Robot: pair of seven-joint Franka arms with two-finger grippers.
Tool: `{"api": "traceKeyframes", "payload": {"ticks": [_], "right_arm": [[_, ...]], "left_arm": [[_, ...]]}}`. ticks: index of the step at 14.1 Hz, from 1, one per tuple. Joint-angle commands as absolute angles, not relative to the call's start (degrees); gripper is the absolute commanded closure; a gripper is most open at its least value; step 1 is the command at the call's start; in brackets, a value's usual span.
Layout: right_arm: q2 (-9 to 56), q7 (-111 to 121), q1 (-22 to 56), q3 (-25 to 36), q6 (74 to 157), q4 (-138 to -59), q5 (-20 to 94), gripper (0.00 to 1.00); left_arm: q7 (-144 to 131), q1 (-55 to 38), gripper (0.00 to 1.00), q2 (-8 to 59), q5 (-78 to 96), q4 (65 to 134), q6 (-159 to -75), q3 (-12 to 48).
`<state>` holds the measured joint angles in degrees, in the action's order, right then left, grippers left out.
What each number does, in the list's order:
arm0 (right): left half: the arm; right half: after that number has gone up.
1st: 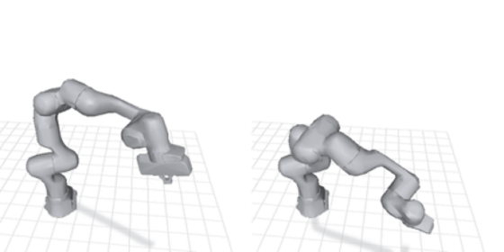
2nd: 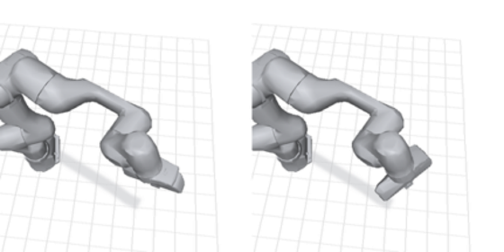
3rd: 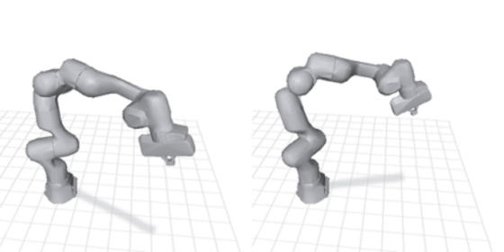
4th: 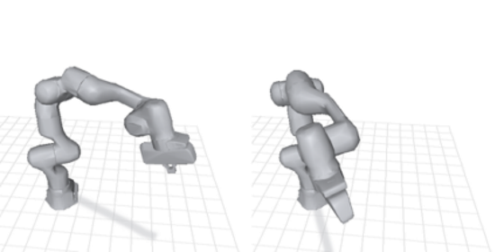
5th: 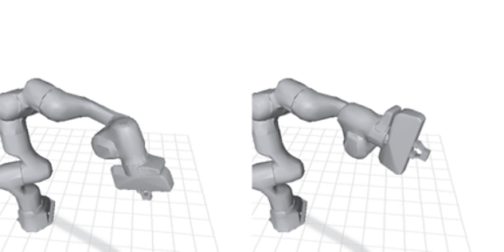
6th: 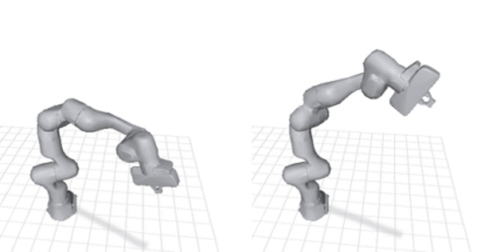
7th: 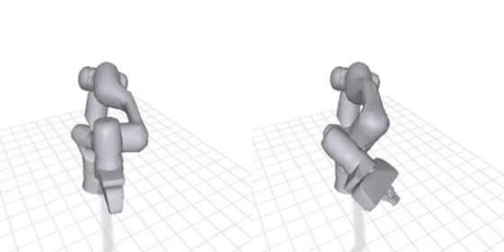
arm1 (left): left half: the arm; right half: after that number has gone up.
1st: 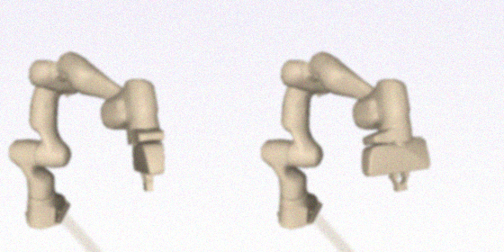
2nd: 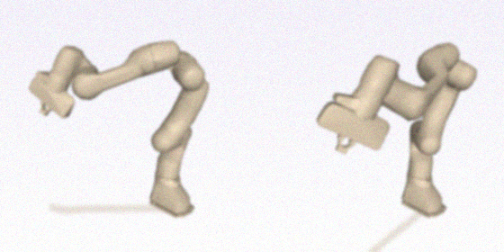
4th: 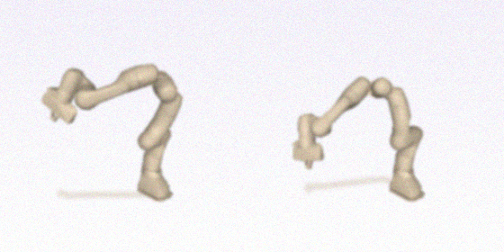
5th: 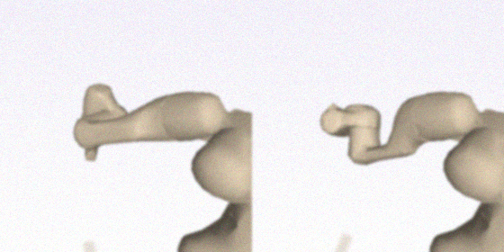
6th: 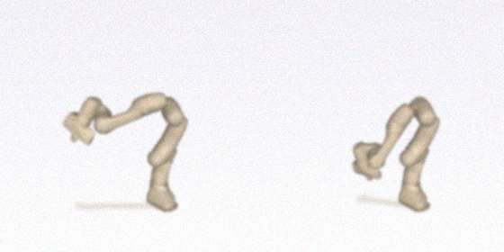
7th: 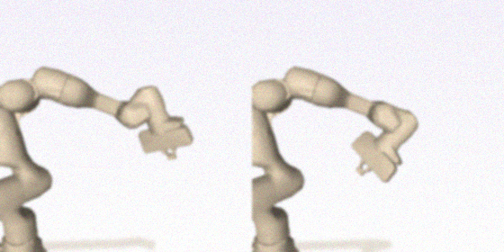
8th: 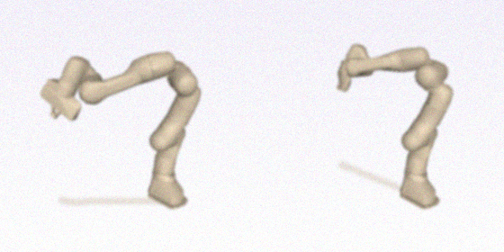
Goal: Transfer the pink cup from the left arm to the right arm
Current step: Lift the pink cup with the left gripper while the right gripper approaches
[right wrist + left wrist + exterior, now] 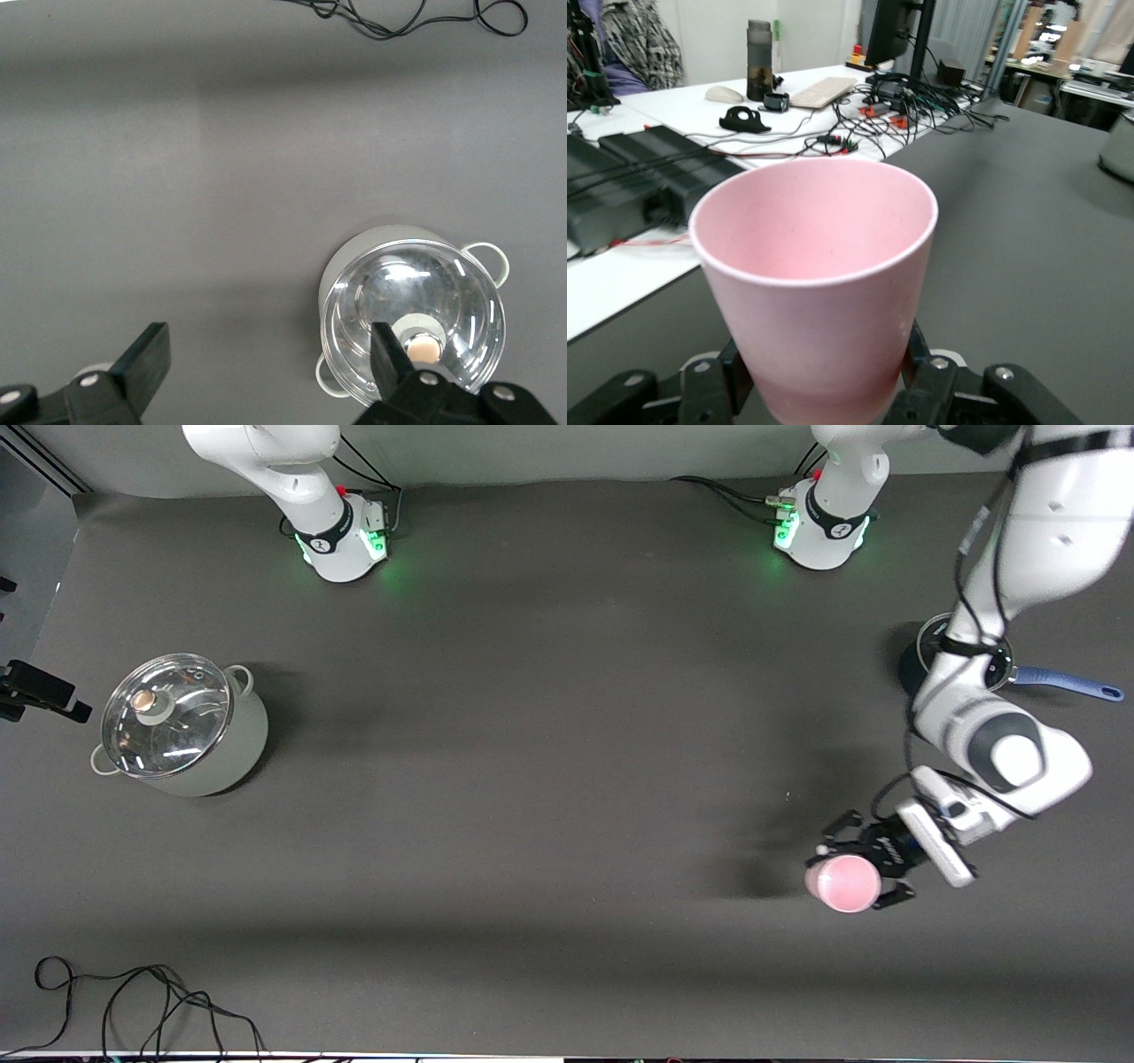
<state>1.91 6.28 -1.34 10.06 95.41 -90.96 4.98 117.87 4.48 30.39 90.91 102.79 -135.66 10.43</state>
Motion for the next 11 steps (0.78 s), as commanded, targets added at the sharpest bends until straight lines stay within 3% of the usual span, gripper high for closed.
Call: {"api": "traceKeyframes", "payload": {"ticks": [1, 4, 7, 11], "right_arm": [[2.7, 6.3, -1.1, 9.8, 94.4, -89.8, 5.9, 0.00], [2.7, -1.3, -0.9, 9.1, 94.3, -89.6, 6.1, 0.00], [2.8, -18.0, 4.1, 8.8, 94.4, -89.2, 6.1, 0.00], [7.2, -39.9, 11.1, 8.9, 94.5, -83.5, 8.3, 0.00]], "left_arm": [[113.1, 2.3, 0.53, 22.7, 95.9, 108.5, -147.2, 17.5], [111.0, 2.3, 0.53, 20.6, 99.6, 108.8, -161.8, 30.0], [110.9, 2.0, 0.53, 20.9, 103.1, 106.6, -174.5, 41.4], [109.1, 2.0, 0.53, 20.6, 103.2, 105.3, -181.1, 50.8]]}}
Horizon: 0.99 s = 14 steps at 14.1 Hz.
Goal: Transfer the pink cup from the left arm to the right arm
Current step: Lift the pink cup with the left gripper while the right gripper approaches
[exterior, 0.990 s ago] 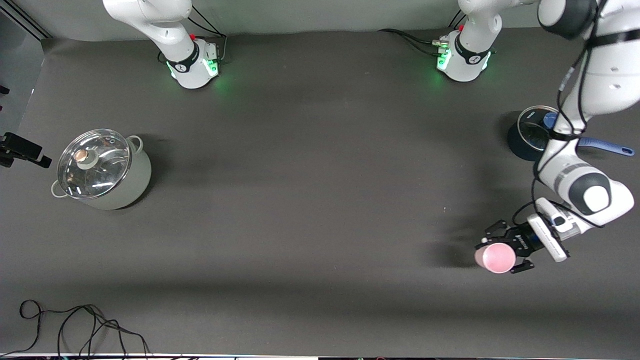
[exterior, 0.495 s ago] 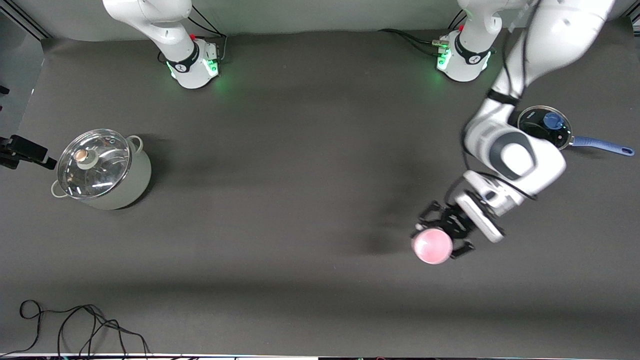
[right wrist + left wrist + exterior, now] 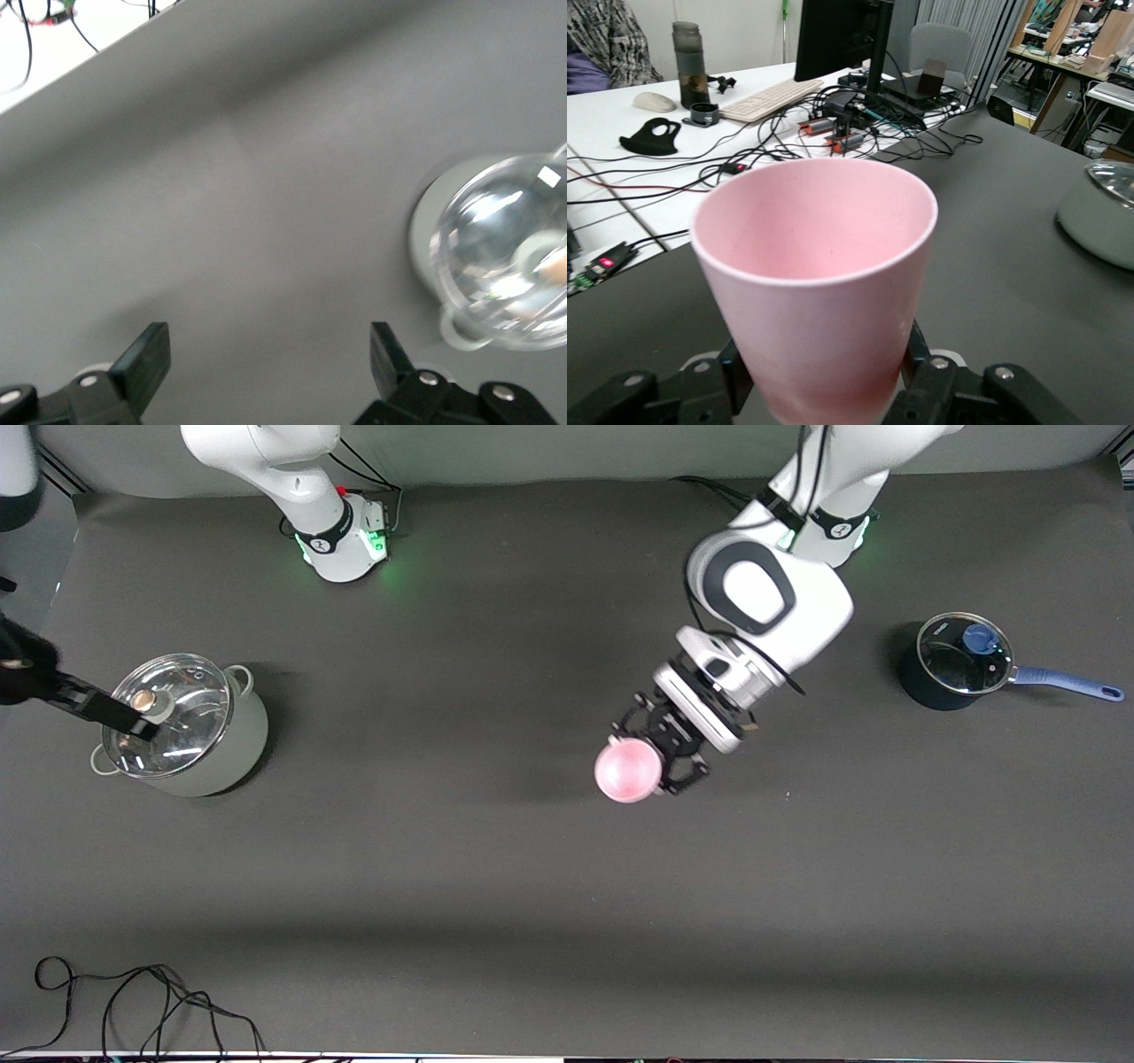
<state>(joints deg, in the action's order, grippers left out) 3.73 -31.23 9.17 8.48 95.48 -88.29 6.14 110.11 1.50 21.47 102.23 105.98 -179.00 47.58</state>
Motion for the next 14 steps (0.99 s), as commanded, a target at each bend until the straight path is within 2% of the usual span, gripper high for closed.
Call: {"api": "traceKeyframes", "payload": {"ticks": [1, 5, 9, 14], "right_arm": [[7.4, -44.6, 12.3, 8.9, 94.6, -83.1, 9.9, 0.01], [10.1, -59.0, 18.8, 8.8, 94.7, -78.2, 12.4, 0.00], [14.6, -77.3, 26.5, 8.8, 94.8, -71.6, 15.1, 0.00], [16.8, -91.3, 36.0, 8.8, 95.2, -68.9, 14.9, 0.00]], "left_arm": [[109.1, 2.3, 0.53, 20.3, 103.1, 105.3, -181.5, 52.9], [107.2, 2.9, 0.52, 18.7, 103.0, 105.3, -181.7, 57.8], [105.9, 2.6, 0.52, 17.2, 103.1, 105.2, -182.1, 58.7], [104.5, 2.3, 0.52, 16.4, 103.1, 105.3, -182.1, 58.7]]}}
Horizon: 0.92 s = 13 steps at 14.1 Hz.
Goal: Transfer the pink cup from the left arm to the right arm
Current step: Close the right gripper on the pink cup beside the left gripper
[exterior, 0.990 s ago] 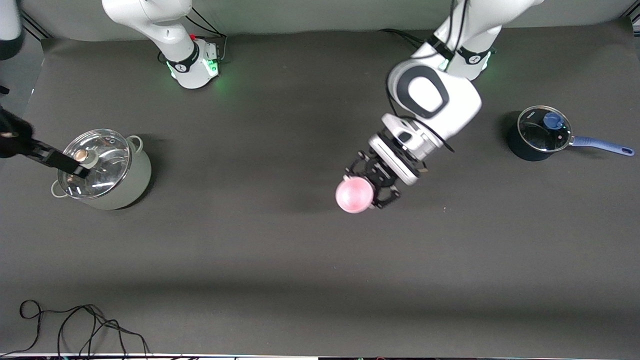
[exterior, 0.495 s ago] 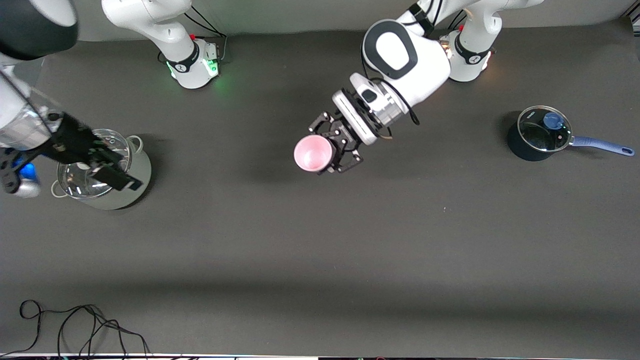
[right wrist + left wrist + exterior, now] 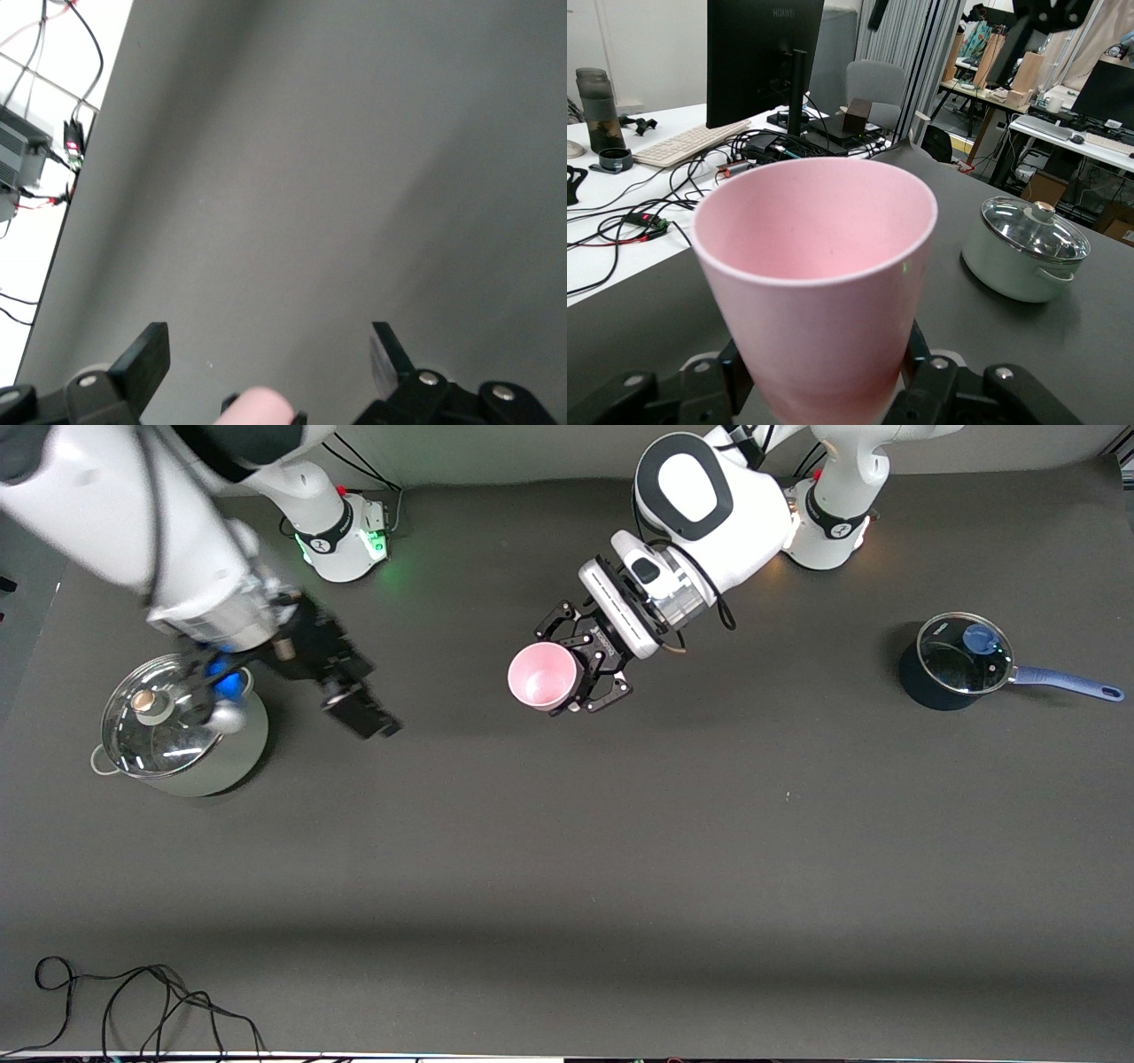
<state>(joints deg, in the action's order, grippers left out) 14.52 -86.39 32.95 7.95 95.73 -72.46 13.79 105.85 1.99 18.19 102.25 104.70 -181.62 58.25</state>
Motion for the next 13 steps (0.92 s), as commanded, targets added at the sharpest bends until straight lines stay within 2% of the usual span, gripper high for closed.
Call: {"api": "traceKeyframes", "payload": {"ticks": [1, 5, 11, 12, 13], "right_arm": [[17.4, -93.2, 37.2, 8.7, 95.2, -67.9, 15.0, 0.00], [19.1, -97.7, 42.5, 8.7, 95.2, -66.5, 15.0, 0.00], [24.2, -98.1, 43.1, 6.2, 95.3, -65.6, 14.4, 0.02], [24.2, -97.8, 43.1, 6.2, 95.3, -65.6, 14.3, 0.27], [24.2, -97.6, 43.1, 6.2, 95.4, -65.3, 14.4, 0.63]], "left_arm": [[104.5, 2.3, 0.52, 16.4, 103.0, 105.4, -182.1, 58.7], [104.5, 2.4, 0.51, 16.4, 103.1, 105.3, -182.2, 58.7], [104.5, 2.5, 0.51, 16.5, 103.1, 105.3, -182.2, 58.6], [104.5, 2.5, 0.51, 16.5, 103.1, 105.3, -182.2, 58.7], [104.4, 2.5, 0.51, 16.5, 103.1, 105.3, -182.2, 58.6]]}}
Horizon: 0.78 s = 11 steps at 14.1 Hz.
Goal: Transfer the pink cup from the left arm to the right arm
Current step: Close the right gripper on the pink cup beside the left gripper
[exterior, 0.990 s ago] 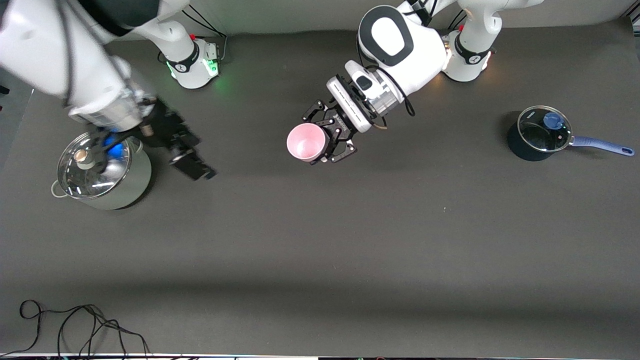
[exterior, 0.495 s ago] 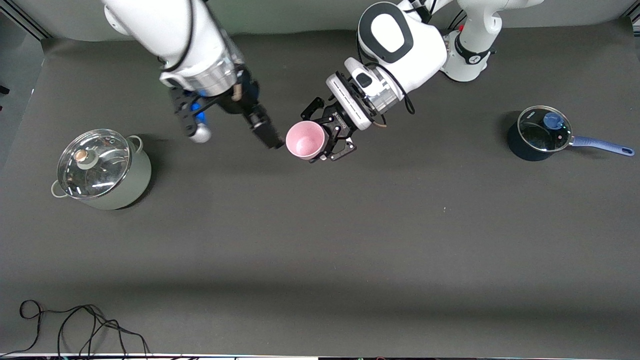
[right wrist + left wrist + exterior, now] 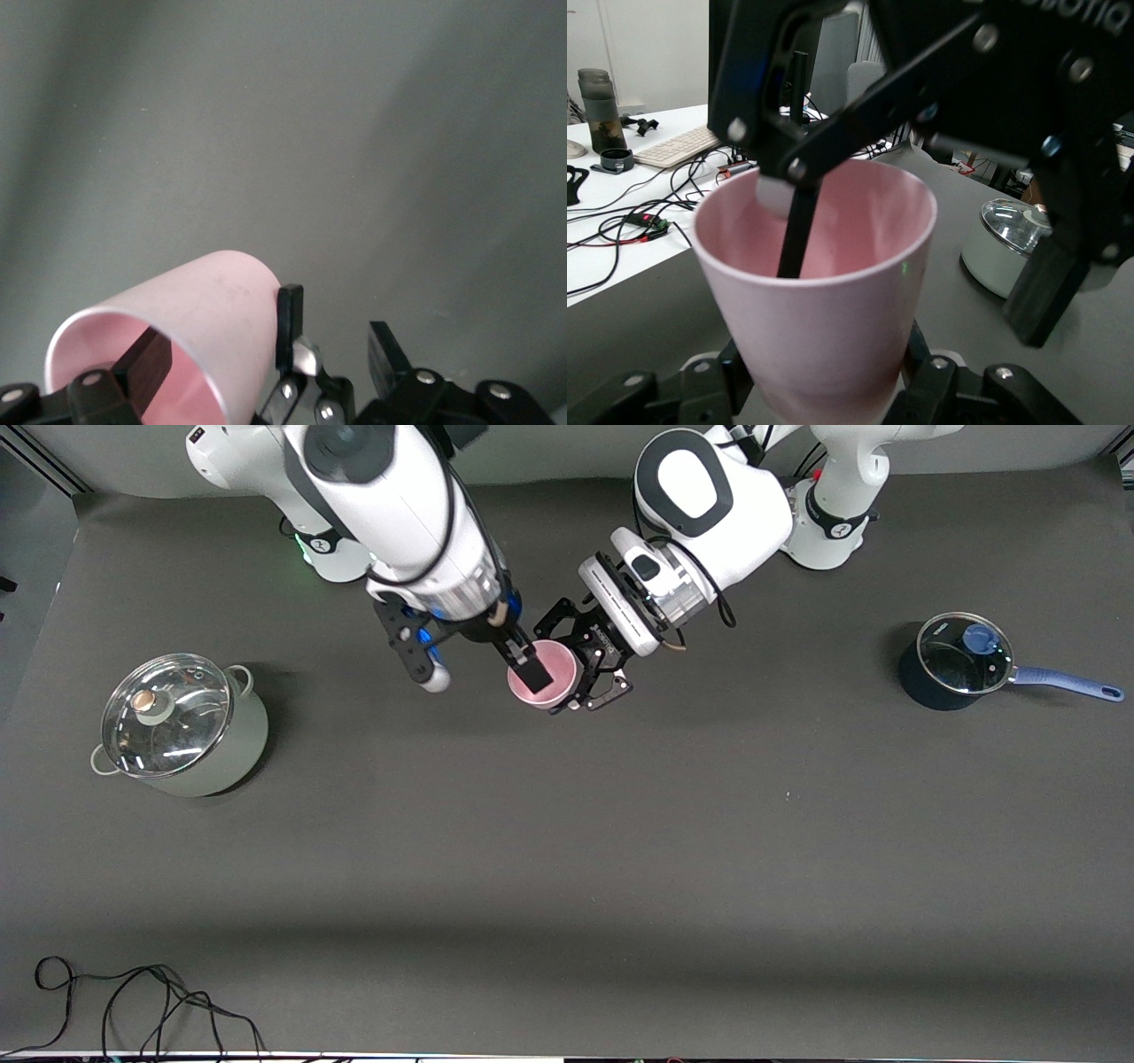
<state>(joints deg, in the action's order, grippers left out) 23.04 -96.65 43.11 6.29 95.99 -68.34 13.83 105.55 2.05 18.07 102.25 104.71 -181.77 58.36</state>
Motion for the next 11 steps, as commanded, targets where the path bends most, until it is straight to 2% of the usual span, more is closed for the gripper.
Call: {"api": "traceKeyframes", "payload": {"ticks": [1, 2, 10, 11], "right_arm": [[24.2, -97.6, 43.0, 6.2, 95.6, -64.8, 14.3, 0.93], [24.2, -97.5, 43.0, 6.3, 95.6, -64.4, 14.3, 1.00], [24.2, -97.0, 42.5, 6.4, 95.6, -63.3, 14.3, 1.00], [24.2, -96.9, 42.4, 6.4, 95.7, -63.3, 14.4, 1.00]], "left_arm": [[104.4, 2.5, 0.51, 16.5, 103.1, 105.3, -182.2, 58.6], [104.4, 2.5, 0.50, 16.6, 103.1, 105.3, -182.2, 58.6], [104.4, 2.5, 0.46, 16.7, 103.1, 105.3, -182.2, 58.6], [104.4, 2.6, 0.42, 16.7, 103.1, 105.3, -182.2, 58.6]]}}
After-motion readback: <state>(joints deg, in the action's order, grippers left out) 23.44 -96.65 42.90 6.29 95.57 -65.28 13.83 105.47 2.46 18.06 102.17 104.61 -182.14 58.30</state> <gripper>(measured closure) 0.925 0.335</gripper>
